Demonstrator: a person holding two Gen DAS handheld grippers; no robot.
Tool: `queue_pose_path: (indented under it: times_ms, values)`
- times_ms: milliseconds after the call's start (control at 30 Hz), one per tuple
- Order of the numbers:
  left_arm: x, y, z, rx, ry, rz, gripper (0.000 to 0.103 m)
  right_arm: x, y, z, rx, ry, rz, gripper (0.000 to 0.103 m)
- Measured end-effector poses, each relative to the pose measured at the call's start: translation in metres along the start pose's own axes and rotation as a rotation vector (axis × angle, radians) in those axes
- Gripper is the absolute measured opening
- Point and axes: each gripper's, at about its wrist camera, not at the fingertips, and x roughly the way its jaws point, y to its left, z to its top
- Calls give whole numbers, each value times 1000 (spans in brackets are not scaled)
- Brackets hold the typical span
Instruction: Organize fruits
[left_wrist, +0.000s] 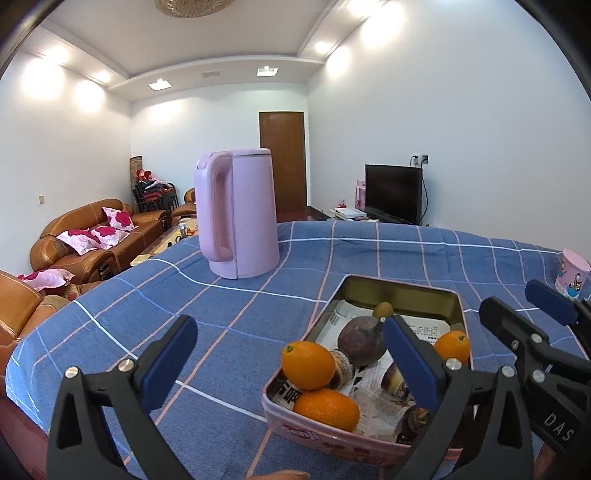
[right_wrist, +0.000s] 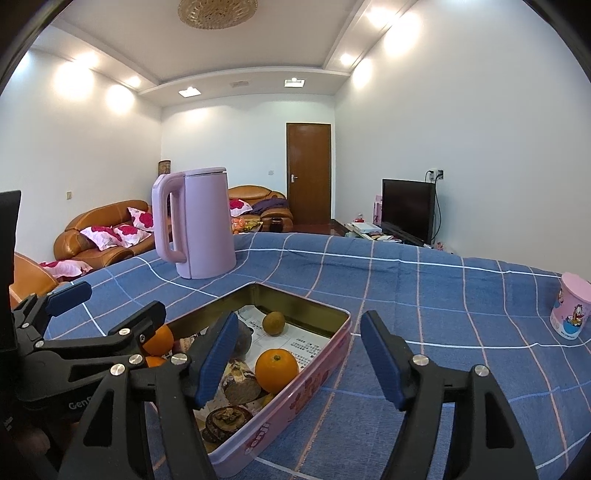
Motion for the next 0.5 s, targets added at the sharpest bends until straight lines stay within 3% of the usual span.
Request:
queue_pose_path:
  times_ms: [500]
  values:
    - [2, 1, -1, -8, 8, 19, 103, 2, -1, -1, 9, 2, -7, 71]
